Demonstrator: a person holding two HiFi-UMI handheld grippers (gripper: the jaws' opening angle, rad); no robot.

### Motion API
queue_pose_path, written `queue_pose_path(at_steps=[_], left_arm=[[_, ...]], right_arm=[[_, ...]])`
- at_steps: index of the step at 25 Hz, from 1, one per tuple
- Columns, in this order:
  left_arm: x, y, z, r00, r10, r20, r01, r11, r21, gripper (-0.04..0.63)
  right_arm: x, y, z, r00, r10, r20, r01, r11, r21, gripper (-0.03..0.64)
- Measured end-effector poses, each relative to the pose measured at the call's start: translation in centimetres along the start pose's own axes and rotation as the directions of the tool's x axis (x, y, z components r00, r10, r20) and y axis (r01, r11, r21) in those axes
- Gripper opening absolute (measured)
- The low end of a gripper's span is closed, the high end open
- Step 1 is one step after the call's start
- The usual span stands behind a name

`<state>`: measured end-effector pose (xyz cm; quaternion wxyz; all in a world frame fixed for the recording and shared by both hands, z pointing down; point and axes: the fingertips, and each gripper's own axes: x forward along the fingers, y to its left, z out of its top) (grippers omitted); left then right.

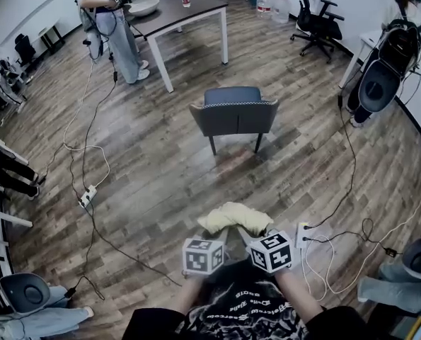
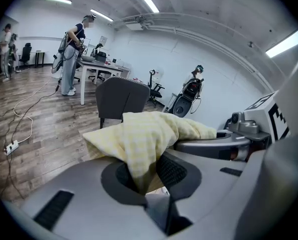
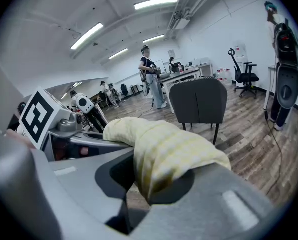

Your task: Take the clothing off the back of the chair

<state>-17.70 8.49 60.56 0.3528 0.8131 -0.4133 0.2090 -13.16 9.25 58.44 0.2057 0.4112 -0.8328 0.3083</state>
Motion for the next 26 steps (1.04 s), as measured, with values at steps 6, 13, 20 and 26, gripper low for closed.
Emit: queue_pose_path(at_steps=[6,13,20,26], left_arm=[[-0.8,0.4,-0.2,1.000,0.002,0.013,-0.002,1.000,0.013,0.061],[-1.0,0.6,-0.6,1.000,0.002,0.014,-0.002,1.000,0.012,0.061],[-0.8,0.4,-1.0,1.000,-0.014,-0.006,0.014,1.000,0.010,0.061],[-0.7,1.0,-1.0,1.000,-0.015,0.002,0.015,1.000,-0.007,0.061]], right_arm=[[0.2,0.9,-0.2,1.000,-0.005,0.011,0.006,1.000,-0.015,0.052],[0.2,1.3,-0.6,1.000,-0.004,0.005,0.004,1.000,-0.030,0.052],[0.2,1.0,-1.0,1.000,0.000,-0.007,0.000,1.000,-0.030,0.052],[0.7,1.2,-0.9,1.000,0.008,-0.012,-0.008,0.999,-0.042,0.053]])
